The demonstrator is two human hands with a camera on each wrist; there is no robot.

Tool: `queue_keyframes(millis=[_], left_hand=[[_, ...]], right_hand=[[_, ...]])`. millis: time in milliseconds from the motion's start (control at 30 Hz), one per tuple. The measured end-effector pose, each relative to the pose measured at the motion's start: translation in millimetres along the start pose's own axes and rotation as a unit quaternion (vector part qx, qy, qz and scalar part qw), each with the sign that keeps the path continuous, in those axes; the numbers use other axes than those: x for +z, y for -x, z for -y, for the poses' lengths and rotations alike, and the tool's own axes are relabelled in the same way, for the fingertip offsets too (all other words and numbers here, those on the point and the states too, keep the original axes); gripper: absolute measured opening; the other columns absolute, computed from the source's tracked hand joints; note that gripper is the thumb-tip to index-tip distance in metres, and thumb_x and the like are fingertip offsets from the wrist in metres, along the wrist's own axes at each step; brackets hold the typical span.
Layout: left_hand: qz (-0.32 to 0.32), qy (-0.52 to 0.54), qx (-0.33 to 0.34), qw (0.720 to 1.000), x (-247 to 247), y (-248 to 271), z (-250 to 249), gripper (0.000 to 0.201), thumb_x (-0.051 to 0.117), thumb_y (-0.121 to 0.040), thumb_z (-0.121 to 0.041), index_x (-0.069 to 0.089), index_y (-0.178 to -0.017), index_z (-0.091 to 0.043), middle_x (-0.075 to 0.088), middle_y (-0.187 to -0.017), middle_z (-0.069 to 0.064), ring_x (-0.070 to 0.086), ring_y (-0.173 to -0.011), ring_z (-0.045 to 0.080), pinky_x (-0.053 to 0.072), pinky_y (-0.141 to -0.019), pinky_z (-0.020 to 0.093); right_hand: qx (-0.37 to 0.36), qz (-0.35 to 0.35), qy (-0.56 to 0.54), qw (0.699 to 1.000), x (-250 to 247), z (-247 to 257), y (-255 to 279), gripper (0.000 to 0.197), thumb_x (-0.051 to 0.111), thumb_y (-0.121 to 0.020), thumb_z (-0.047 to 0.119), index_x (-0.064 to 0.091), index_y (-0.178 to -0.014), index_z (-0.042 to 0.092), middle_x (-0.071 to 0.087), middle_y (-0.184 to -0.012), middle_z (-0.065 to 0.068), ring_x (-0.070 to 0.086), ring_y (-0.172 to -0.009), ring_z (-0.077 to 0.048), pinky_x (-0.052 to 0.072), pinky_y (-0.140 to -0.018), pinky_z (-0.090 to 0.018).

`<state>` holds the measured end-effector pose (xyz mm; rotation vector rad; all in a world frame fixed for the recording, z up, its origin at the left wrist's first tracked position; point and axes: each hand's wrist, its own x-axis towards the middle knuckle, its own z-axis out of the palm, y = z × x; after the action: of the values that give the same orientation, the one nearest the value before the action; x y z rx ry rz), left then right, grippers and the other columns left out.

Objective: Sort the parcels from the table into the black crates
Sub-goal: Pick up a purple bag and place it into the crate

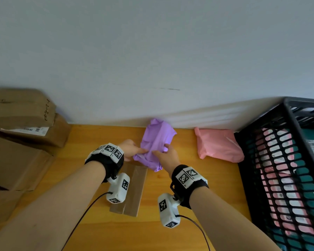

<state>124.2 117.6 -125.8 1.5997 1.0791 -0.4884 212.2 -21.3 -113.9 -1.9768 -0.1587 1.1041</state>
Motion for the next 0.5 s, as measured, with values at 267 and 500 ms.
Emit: queue_keyframes(millis=[267, 500], left_hand=[[0.021, 0.03, 0.062, 0.997, 18.2, 32.3, -29.6, 0.035, 0.071, -0.081, -0.043, 0.049, -0.074, -0.016, 0.059, -0.065, -0.001, 0.057, -0.065, 0.014, 0.05, -0.064, 0.029], [-0.006, 0.004, 0.108, 0.994, 30.5, 86.8, -47.9, 0.029, 0.065, -0.085, -0.045, 0.053, -0.084, -0.018, 0.063, -0.081, -0.002, 0.062, -0.079, 0.015, 0.054, -0.08, 0.033]], right_hand=[[-0.048, -0.038, -0.02, 0.998, -27.3, 6.9, 21.1, 0.064, 0.069, -0.086, 0.028, 0.04, -0.138, 0.005, 0.054, -0.128, -0.015, 0.057, -0.113, -0.027, 0.049, -0.095, -0.036], [-0.081, -0.033, -0.068, 0.994, -53.3, 8.8, 57.2, 0.052, 0.063, -0.089, 0.015, 0.042, -0.135, 0.003, 0.059, -0.121, -0.017, 0.063, -0.096, -0.025, 0.052, -0.076, -0.032]])
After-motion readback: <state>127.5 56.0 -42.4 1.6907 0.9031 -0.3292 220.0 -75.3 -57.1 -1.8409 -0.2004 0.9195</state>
